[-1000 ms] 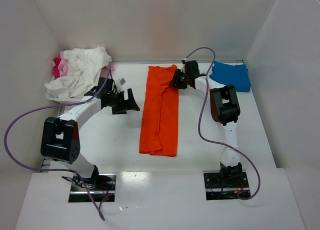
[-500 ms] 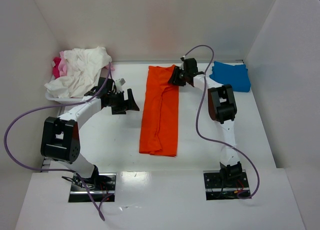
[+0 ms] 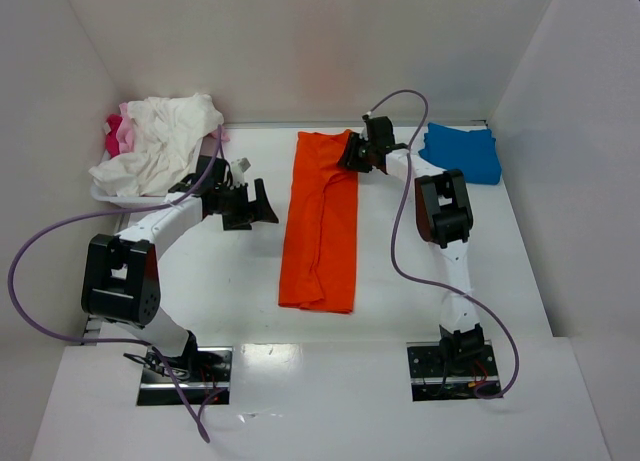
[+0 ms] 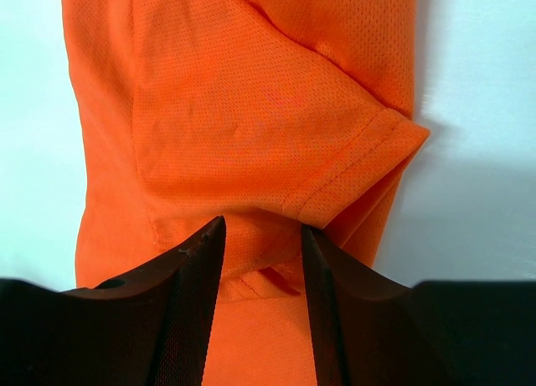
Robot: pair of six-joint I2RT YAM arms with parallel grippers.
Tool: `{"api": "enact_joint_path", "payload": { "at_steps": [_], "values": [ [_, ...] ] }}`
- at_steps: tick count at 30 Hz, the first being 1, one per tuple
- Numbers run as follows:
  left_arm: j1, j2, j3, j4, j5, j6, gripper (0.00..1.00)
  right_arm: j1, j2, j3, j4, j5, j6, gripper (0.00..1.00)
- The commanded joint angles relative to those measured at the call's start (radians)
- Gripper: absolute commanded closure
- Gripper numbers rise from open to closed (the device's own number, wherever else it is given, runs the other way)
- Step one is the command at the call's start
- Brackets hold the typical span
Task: Fold and stack the t-shirts
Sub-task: Rotate the tshirt 90 degrees
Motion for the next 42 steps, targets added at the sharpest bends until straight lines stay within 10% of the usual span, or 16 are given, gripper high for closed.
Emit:
{"api": "enact_joint_path", "payload": {
  "at_steps": [1,23,42],
  "values": [
    [-0.004,-0.003,-0.015,0.001,0.004,0.028,0.00,-0.011,-0.016,0.028,-0.009,0.057,0.006,0.52],
    [-0.004,-0.002,-0.033,0.010,0.031,0.037,0.00,-0.002,-0.167,-0.222,0.085,-0.043,0.028,0.40],
    [-0.004,0.008,-0.042,0.010,0.041,0.046,0.00,0.016,-0.070,-0.124,0.101,-0.137,0.072,0.41]
  ]
}}
